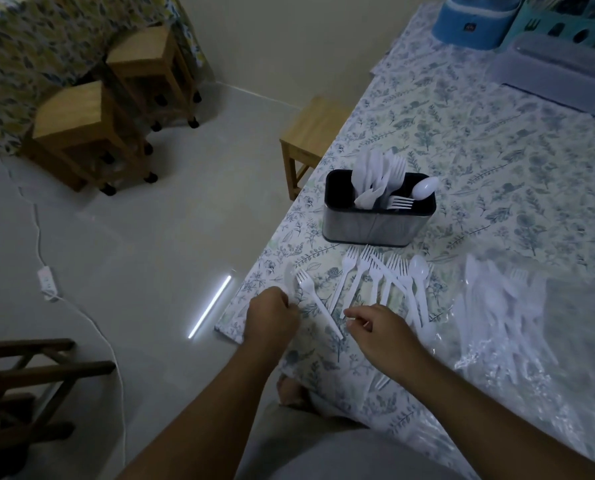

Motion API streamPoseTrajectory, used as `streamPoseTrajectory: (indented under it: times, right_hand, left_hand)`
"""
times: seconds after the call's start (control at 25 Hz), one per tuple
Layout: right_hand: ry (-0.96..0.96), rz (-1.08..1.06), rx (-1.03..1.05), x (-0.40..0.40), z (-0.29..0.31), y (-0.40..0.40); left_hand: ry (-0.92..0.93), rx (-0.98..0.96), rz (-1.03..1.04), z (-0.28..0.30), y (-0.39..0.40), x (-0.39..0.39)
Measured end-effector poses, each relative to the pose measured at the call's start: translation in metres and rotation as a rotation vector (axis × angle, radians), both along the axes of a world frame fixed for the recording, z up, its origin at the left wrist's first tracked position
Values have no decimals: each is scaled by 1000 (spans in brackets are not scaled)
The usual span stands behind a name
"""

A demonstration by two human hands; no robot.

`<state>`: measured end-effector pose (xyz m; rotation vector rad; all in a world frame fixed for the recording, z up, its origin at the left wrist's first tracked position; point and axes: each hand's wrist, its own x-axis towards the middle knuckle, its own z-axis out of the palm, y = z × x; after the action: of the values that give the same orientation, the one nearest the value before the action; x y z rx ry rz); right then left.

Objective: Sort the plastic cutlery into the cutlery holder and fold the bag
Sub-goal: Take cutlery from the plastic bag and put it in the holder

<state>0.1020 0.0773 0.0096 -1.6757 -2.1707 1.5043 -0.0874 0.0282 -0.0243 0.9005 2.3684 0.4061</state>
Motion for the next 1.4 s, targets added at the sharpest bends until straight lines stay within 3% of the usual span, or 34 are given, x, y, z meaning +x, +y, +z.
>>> streamPoseTrajectory:
  times: [0.08, 0.16, 0.24, 0.36, 0.56, 0.8, 1.0, 1.28, 1.4]
  right_hand:
    - [38, -66, -53, -2, 2, 0]
    - [89, -146, -120, -3, 1, 0]
    - [181, -275, -241, -4, 3, -1]
    - [309, -499, -322, 4, 6, -1]
    - [254, -620, -261, 19, 2, 1]
    - [267, -503, -283, 19, 6, -4]
    - [298, -509, -318, 16, 4, 0]
    - [322, -546, -343, 18, 1, 1]
    - [321, -538, -333, 15, 0, 6]
  left_hand:
    - [-84, 83, 21, 3, 2, 7]
    - [-287, 190, 13, 11, -1, 21]
    - [-387, 252, -120, 22, 3, 37]
    - [-279, 253, -242, 35, 17, 48]
    - [-146, 170, -21, 8, 28, 25]
    - [-78, 175, -42, -4, 42, 29]
    - [-154, 205, -23, -9, 41, 35]
    - [-84, 184, -135, -8, 49, 29]
    - [-115, 256, -79, -4, 53, 35]
